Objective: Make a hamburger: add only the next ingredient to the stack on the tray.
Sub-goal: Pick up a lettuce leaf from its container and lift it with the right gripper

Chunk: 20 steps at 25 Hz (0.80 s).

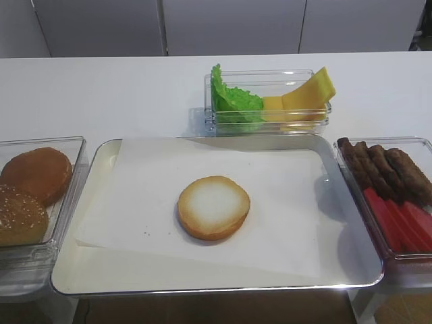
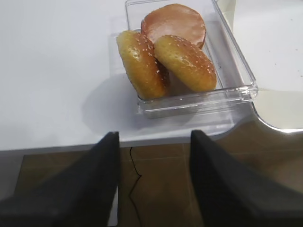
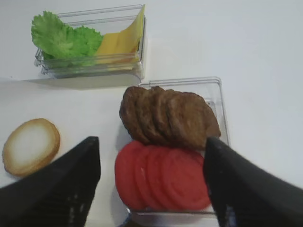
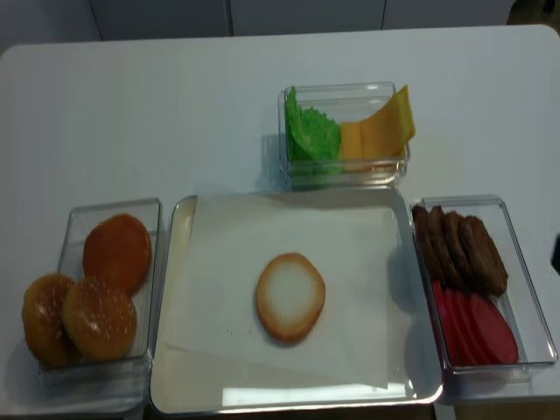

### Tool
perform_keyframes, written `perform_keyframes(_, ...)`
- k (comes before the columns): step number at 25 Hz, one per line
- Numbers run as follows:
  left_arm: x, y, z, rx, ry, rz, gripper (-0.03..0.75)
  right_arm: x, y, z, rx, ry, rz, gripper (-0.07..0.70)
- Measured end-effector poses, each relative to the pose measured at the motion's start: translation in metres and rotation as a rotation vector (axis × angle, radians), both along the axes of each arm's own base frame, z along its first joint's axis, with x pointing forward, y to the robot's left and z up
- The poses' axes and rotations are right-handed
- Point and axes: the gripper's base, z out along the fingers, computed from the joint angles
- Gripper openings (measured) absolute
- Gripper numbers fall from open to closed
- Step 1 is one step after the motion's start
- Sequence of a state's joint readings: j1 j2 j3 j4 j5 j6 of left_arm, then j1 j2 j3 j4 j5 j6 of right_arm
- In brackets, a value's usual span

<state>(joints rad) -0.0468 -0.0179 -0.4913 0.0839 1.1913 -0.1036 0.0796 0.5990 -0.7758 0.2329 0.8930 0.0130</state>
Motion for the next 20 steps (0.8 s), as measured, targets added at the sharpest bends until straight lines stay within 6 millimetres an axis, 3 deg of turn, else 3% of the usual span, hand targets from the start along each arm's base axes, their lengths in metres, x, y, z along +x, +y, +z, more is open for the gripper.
perform_keyframes(8,0.0,0.0,0.0,0.0,0.0,0.0,0.355,0.093,0.025,0.022,0.109,0.059,0.161,0.526)
perform_keyframes(15,0.0,0.0,0.0,-0.001,0.0,-0.001,0.355,0.182,0.046,0.021,0.188,0.108,0.266,0.526)
perform_keyframes(20,0.0,0.0,0.0,-0.001,0.0,-0.001,0.355,0.236,0.085,0.007,0.172,0.144,0.375,0.526)
